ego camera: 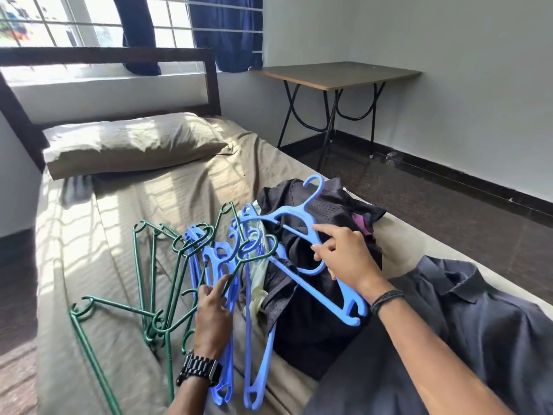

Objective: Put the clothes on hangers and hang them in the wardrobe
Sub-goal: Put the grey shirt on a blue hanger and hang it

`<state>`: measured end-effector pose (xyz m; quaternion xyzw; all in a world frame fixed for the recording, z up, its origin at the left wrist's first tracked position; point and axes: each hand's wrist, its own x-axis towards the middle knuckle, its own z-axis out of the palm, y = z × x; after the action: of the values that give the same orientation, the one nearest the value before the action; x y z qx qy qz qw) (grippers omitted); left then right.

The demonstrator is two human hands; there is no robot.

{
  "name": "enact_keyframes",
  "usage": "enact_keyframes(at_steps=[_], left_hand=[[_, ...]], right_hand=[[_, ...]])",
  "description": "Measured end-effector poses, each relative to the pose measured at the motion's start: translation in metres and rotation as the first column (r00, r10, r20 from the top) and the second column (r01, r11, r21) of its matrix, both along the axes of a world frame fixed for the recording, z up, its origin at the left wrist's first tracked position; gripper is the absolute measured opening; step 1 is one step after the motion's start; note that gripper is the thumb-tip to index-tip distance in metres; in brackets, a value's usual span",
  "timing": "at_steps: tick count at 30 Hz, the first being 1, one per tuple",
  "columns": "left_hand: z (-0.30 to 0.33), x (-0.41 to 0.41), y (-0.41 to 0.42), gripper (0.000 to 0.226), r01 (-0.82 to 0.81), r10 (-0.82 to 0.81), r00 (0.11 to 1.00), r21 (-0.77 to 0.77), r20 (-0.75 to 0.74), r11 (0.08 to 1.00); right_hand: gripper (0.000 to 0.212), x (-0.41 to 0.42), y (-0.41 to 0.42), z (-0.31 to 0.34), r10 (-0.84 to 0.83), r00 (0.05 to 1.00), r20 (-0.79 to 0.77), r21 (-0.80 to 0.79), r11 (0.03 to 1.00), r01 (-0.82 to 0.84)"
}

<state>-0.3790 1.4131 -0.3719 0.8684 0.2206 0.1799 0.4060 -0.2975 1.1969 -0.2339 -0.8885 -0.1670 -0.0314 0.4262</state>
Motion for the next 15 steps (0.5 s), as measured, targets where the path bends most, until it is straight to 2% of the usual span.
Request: enact_keyframes(at_steps=[4, 9, 12, 15], left_hand=[[0.001, 0.0, -0.008, 0.064, -0.03, 0.03, 0.999, -0.026, 0.021, 0.999], [0.006, 0.004, -0.019, 0.059, -0.045, 0.046, 0.999, -0.064, 0.021, 0.997], [0.0, 0.008, -0.021, 0.061, -0.04, 0.04, 0.999, 0.009, -0.021, 0.999], [-0.007, 0.012, -0.024, 0.061, -0.055, 0.081, 0.984, 0.164, -0.157, 0.985]], right_hand=[[0.037, -0.014, 0.006, -0.012, -0.058, 0.998, -0.018, 0.075, 0.995, 0.059], [0.037, -0.034, -0.001, -0.013, -0.144, 0.986, 0.081, 0.098, 0.986, 0.136], [0.038, -0.042, -0.017, -0.006, -0.195, 0.973, 0.128, 0.158, 0.972, 0.174], [0.037, -0.049, -0.036, -0.006, -0.165, 0.981, 0.099, 0.165, 0.975, 0.147]])
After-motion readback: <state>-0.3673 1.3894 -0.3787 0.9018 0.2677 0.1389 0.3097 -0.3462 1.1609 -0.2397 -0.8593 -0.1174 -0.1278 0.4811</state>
